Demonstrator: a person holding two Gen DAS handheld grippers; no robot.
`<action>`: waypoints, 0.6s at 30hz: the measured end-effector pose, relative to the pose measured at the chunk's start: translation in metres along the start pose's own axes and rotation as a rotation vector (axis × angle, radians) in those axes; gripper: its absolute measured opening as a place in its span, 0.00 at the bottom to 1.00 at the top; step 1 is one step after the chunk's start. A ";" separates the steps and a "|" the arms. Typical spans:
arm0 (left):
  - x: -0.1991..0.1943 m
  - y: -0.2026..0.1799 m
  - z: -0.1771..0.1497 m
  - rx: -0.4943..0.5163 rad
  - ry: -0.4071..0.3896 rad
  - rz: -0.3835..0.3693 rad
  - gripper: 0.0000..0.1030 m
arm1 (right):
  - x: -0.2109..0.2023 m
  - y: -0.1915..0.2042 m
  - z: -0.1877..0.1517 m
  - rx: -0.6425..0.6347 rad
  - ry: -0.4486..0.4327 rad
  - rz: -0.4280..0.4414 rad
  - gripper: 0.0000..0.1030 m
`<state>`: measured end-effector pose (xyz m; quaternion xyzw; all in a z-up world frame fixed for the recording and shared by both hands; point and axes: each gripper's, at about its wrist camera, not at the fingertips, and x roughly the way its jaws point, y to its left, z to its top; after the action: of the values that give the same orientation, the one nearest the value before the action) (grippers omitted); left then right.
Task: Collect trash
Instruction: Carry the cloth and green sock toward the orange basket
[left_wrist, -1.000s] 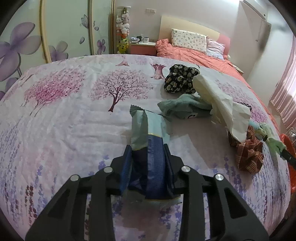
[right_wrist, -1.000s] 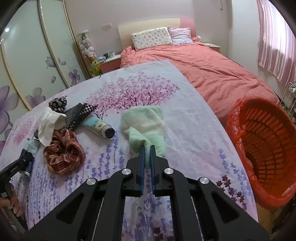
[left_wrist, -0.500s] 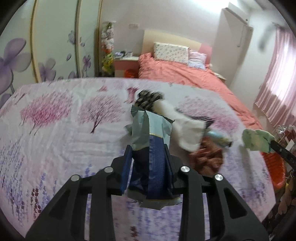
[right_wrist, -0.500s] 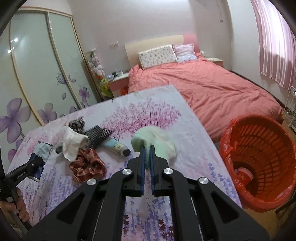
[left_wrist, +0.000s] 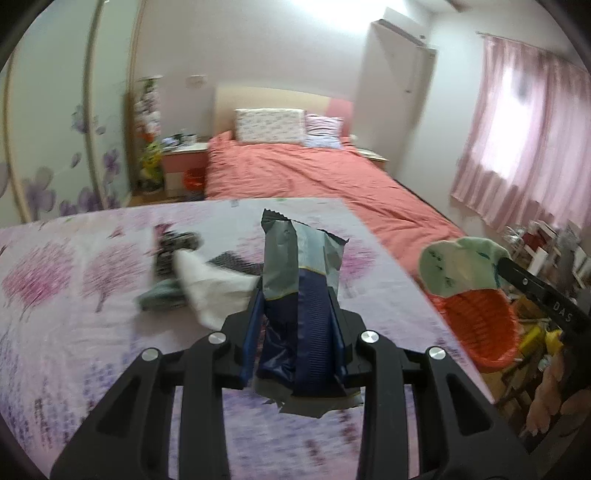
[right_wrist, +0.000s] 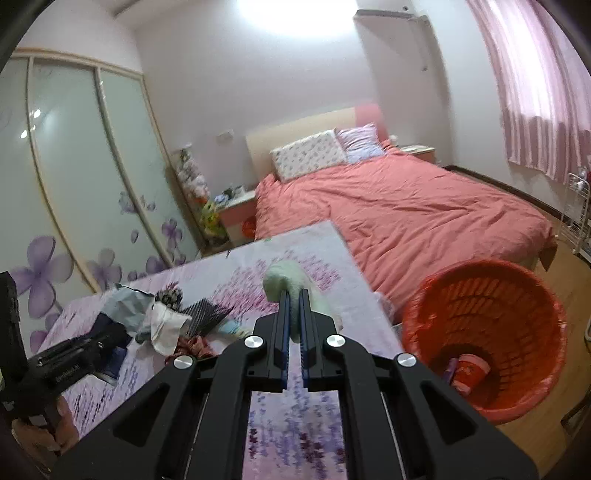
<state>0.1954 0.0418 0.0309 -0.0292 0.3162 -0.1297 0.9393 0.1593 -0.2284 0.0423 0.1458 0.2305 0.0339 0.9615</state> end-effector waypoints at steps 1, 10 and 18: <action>0.001 -0.008 0.001 0.010 0.000 -0.017 0.32 | -0.005 -0.006 0.002 0.010 -0.013 -0.009 0.05; 0.029 -0.101 0.013 0.091 0.002 -0.192 0.32 | -0.026 -0.067 0.011 0.100 -0.086 -0.121 0.05; 0.074 -0.184 0.009 0.168 0.045 -0.313 0.32 | -0.021 -0.111 0.010 0.163 -0.104 -0.191 0.05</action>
<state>0.2157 -0.1554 0.0201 0.0033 0.3170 -0.3011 0.8994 0.1450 -0.3402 0.0273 0.2023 0.1954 -0.0844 0.9559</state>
